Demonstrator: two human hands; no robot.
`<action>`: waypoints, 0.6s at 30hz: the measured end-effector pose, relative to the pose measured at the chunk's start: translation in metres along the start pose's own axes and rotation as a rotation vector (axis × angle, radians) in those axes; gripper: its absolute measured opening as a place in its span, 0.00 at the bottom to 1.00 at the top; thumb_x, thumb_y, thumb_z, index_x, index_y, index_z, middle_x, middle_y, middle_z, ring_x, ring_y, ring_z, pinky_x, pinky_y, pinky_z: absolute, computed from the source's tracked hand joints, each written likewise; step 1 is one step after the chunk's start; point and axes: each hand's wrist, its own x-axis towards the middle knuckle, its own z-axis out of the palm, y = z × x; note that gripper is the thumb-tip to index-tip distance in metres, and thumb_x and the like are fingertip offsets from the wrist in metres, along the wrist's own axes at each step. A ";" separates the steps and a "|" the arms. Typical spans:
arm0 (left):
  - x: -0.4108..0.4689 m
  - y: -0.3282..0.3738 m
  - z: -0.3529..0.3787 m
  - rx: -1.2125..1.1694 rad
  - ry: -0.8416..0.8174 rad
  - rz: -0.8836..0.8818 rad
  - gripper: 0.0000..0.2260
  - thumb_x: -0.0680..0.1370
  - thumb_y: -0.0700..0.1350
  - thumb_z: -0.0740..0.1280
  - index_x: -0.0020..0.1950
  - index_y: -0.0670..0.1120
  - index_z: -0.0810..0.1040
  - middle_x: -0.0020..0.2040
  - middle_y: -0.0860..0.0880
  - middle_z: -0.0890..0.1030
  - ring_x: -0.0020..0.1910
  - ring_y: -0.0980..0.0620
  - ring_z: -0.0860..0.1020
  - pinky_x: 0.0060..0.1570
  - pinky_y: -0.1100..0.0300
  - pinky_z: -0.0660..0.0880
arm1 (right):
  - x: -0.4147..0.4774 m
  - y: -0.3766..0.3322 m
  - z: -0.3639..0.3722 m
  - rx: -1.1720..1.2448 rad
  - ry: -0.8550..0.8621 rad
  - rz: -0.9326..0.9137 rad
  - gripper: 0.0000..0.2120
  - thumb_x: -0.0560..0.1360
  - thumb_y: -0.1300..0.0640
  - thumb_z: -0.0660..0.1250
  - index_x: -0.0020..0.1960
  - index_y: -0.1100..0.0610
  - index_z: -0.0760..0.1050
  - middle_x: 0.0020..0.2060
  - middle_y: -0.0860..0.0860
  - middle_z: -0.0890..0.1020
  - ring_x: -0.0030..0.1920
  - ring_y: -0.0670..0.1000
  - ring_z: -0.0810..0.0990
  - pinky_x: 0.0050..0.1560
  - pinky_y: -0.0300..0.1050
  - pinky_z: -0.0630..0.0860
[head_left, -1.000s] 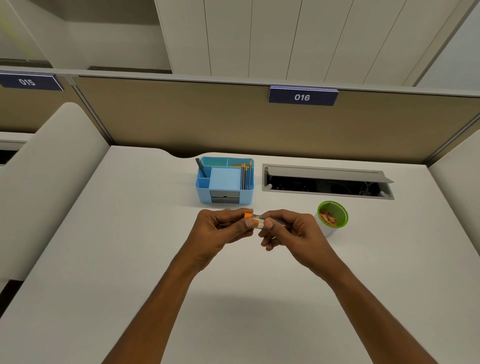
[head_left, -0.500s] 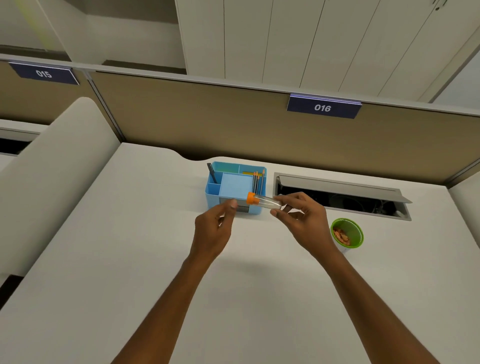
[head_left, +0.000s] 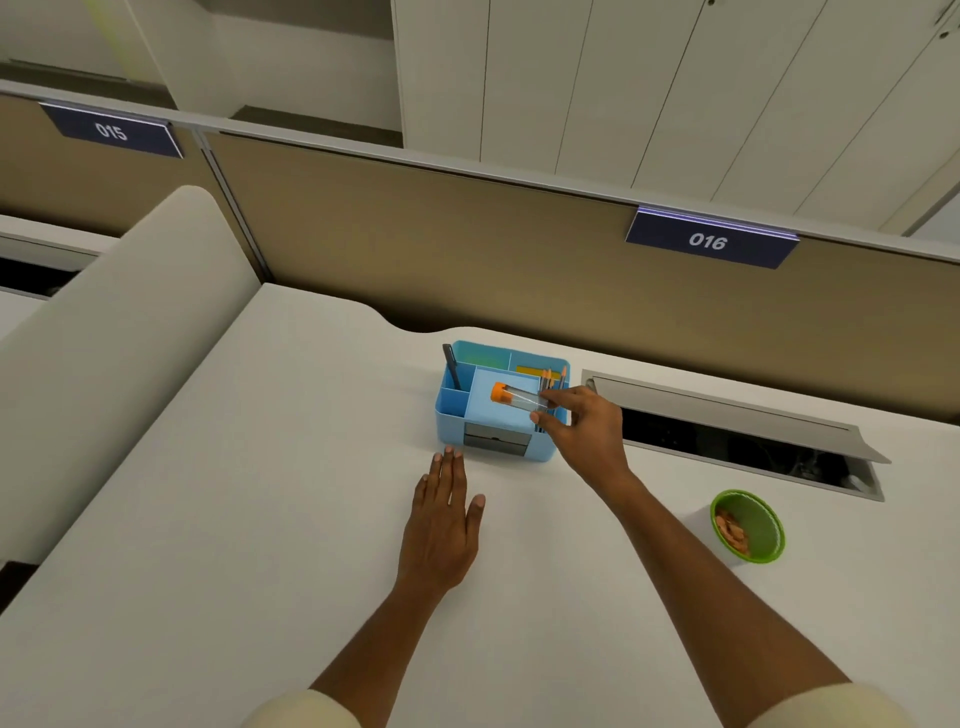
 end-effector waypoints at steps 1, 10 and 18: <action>0.001 -0.003 0.004 0.009 -0.004 -0.005 0.30 0.83 0.60 0.41 0.81 0.48 0.38 0.81 0.52 0.41 0.81 0.55 0.40 0.78 0.57 0.39 | 0.004 0.002 0.005 0.006 -0.010 0.022 0.18 0.73 0.57 0.77 0.62 0.58 0.82 0.60 0.57 0.83 0.52 0.48 0.77 0.55 0.48 0.83; 0.007 -0.015 0.028 0.078 -0.067 -0.048 0.30 0.84 0.58 0.45 0.82 0.46 0.40 0.85 0.47 0.45 0.82 0.51 0.41 0.79 0.55 0.38 | 0.018 0.018 0.032 -0.112 -0.065 0.076 0.18 0.75 0.55 0.76 0.63 0.57 0.82 0.63 0.57 0.82 0.64 0.57 0.79 0.61 0.60 0.82; 0.005 -0.017 0.035 0.117 -0.096 -0.043 0.30 0.85 0.57 0.47 0.83 0.44 0.44 0.85 0.45 0.48 0.83 0.48 0.47 0.80 0.52 0.43 | 0.021 0.015 0.038 -0.303 -0.130 0.003 0.19 0.77 0.54 0.73 0.66 0.58 0.80 0.62 0.56 0.81 0.65 0.57 0.76 0.62 0.54 0.79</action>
